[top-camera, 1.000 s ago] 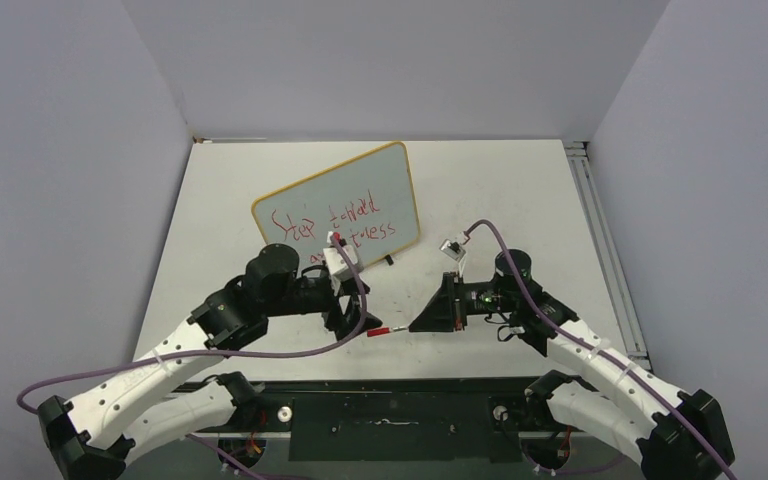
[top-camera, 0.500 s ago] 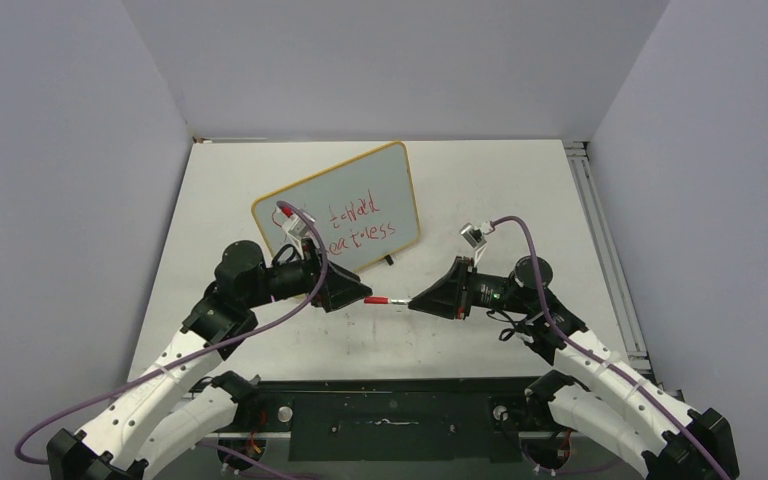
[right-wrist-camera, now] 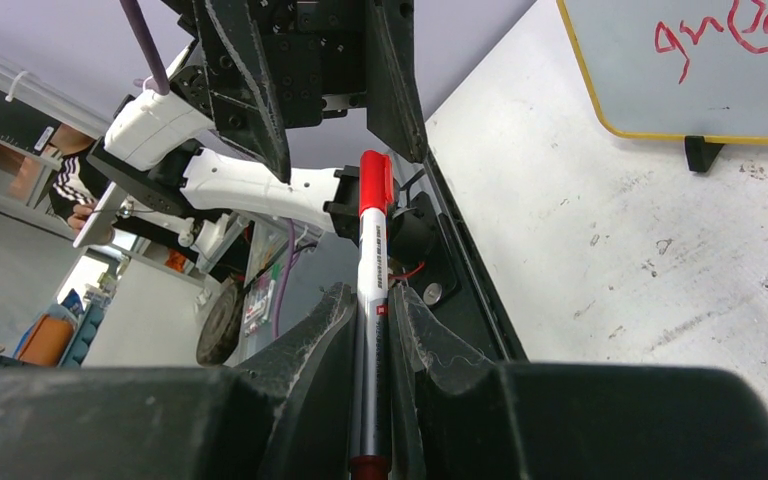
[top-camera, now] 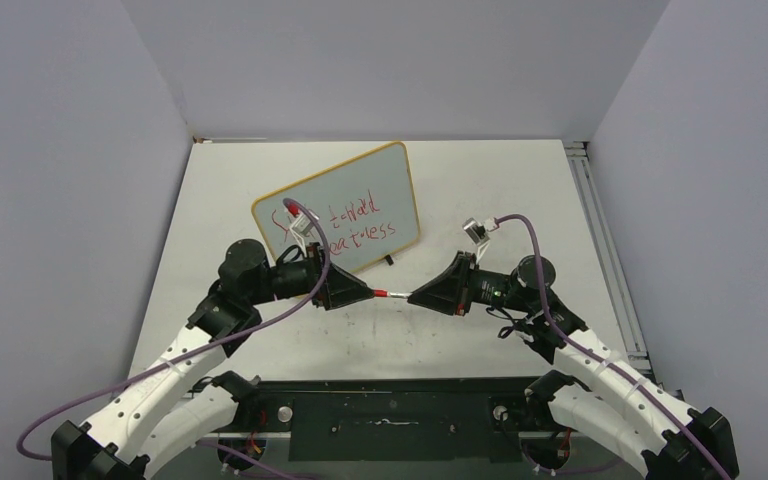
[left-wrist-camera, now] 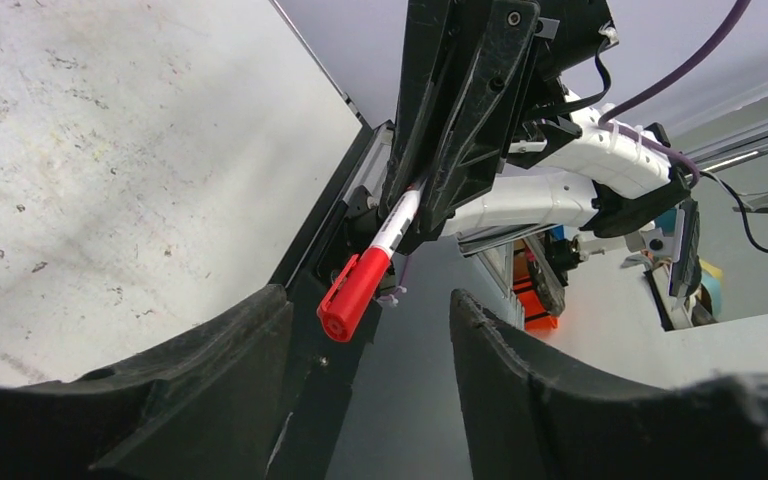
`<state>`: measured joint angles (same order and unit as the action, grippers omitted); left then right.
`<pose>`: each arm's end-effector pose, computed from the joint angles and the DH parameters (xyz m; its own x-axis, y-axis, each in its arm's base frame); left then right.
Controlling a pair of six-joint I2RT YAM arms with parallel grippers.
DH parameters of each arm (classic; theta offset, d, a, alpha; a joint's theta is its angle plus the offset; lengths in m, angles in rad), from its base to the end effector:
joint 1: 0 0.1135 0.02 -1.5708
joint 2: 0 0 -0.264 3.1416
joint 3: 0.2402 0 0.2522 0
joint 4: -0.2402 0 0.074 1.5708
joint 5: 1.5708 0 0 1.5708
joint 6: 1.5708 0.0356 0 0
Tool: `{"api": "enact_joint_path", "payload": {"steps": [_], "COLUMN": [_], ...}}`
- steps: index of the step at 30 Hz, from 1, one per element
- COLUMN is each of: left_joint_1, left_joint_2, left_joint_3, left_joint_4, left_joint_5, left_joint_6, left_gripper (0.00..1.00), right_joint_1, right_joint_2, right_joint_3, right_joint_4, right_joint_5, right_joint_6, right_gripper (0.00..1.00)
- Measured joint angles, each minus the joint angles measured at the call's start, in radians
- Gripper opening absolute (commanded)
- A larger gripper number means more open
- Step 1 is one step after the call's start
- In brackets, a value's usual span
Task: Write a sentence on the whiteboard
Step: Close the whiteboard marker at the center of the board.
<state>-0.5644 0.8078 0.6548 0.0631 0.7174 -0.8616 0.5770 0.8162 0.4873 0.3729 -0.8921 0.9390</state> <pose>0.1473 -0.1210 0.3172 -0.7751 -0.1861 -0.6038 0.5652 0.2230 -0.7943 0.1413 0.1250 0.2877 -0.7805 0.0964 -0.6176 -0.6169 0.0408 0.7860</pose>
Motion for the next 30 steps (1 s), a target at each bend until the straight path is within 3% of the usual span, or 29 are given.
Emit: {"api": "enact_joint_path", "payload": {"steps": [8,13,19,30], "left_joint_1": [0.002,0.005,0.006,0.014], "left_joint_2": [0.02,0.023,0.023,0.013], "left_joint_3": [0.0,-0.005,-0.012,-0.052], "left_joint_4": [0.007,0.01,0.023,0.132], "left_joint_5": [0.025,0.025,0.031,0.057], "left_joint_6": [-0.021,-0.029,-0.049,-0.124], "left_gripper": [0.32,0.26,0.02,0.0], "right_joint_1": [0.001,0.007,0.008,0.014], "right_joint_2": [0.016,0.024,0.026,0.023], "right_joint_3": [0.001,0.007,0.011,0.012], "right_joint_4": [0.023,0.04,0.043,0.079], "right_joint_5": [-0.002,-0.006,-0.008,-0.012], "right_joint_6": [-0.005,-0.005,-0.008,-0.016], "right_gripper": [0.05,0.05,0.05,0.05]}}
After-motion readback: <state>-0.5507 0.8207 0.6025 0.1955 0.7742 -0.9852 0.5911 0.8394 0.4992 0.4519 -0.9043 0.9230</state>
